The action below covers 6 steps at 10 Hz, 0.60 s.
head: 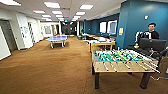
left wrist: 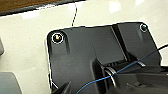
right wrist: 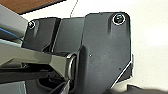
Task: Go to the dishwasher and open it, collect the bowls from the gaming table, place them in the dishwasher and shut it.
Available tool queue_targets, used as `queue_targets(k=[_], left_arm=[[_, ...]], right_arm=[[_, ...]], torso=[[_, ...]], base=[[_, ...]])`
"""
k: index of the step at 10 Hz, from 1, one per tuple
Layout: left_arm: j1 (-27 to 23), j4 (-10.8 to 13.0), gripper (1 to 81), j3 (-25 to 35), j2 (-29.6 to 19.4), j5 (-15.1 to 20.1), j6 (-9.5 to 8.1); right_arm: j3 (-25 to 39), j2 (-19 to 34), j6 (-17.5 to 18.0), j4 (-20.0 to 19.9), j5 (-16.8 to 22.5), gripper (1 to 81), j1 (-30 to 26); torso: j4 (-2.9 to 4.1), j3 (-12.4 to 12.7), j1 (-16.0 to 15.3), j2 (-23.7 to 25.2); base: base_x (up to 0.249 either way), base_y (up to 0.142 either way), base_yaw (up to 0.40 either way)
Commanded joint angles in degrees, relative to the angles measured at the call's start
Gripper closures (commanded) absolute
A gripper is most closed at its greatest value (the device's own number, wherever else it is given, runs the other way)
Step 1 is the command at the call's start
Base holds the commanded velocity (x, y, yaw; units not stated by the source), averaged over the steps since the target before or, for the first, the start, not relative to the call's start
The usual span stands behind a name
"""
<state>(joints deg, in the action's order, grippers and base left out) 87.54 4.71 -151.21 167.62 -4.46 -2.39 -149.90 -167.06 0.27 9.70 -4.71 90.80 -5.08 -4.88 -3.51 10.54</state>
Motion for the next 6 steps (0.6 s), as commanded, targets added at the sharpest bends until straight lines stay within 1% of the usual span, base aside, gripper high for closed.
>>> queue_targets(k=[1,4,6], left_arm=[[-3.21,-0.57,1.0,-0.4,-0.53,2.44,0.02],[-3.21,-0.57,1.0,-1.54,0.09,2.44,0.02],[-3.21,-0.58,1.0,-1.72,0.26,2.35,0.02]], right_arm=[[-0.04,0.47,-0.18,-0.22,2.68,1.0,-2.68],[-0.04,0.39,-0.18,-0.21,2.68,1.0,-2.59],[-0.04,0.39,-0.18,-0.21,2.68,1.0,-2.5]], torso=[[0.0,0.0,0.0,0.0],[0.0,0.0,0.0,0.0],[0.0,0.0,0.0,0.0]], base=[[0.0,0.0,0.0],[0.0,0.0,0.0],[0.098,0.0,0.0]])
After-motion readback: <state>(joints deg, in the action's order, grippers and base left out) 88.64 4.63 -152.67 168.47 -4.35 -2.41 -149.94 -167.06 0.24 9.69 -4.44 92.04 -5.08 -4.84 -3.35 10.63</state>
